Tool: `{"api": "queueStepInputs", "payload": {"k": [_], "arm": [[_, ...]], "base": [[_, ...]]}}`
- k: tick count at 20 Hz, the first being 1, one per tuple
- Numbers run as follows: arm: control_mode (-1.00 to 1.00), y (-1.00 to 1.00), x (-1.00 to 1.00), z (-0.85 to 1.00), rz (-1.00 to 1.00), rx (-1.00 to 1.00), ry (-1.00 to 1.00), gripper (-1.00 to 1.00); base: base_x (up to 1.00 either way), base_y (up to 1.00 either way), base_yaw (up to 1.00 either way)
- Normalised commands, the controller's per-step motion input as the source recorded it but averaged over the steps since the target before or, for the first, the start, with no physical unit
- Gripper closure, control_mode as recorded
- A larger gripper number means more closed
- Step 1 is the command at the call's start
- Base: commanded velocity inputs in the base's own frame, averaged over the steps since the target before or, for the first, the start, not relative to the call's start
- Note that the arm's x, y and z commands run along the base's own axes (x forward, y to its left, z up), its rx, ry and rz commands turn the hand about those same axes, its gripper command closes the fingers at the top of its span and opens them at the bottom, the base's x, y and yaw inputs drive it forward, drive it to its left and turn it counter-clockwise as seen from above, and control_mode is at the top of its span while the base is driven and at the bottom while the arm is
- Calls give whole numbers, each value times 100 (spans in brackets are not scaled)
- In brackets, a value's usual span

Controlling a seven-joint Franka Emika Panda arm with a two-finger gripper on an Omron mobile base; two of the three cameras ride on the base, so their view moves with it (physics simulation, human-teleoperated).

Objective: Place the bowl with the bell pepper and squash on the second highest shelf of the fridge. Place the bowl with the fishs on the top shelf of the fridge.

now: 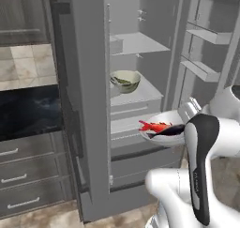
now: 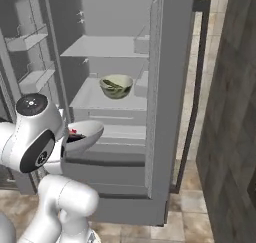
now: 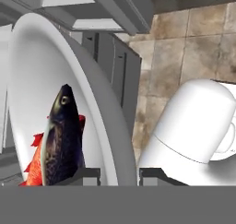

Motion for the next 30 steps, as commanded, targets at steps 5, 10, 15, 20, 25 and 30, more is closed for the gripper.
{"api": "queueStepInputs", "payload": {"k": [5,10,15,20,25,30], "arm": [[100,0,0,0,0,0,0,100],[100,0,0,0,0,0,0,100],[100,0,0,0,0,0,0,100],[-100,0,-6,15,0,-3,-8,100],[-100,10,-48,78,0,-12,-45,100],[-100,17,-9,96,0,-11,-45,100]], "base": [[70,-40,9],[81,-12,7],[78,0,5],[24,0,1],[0,0,0],[0,0,0]]}}
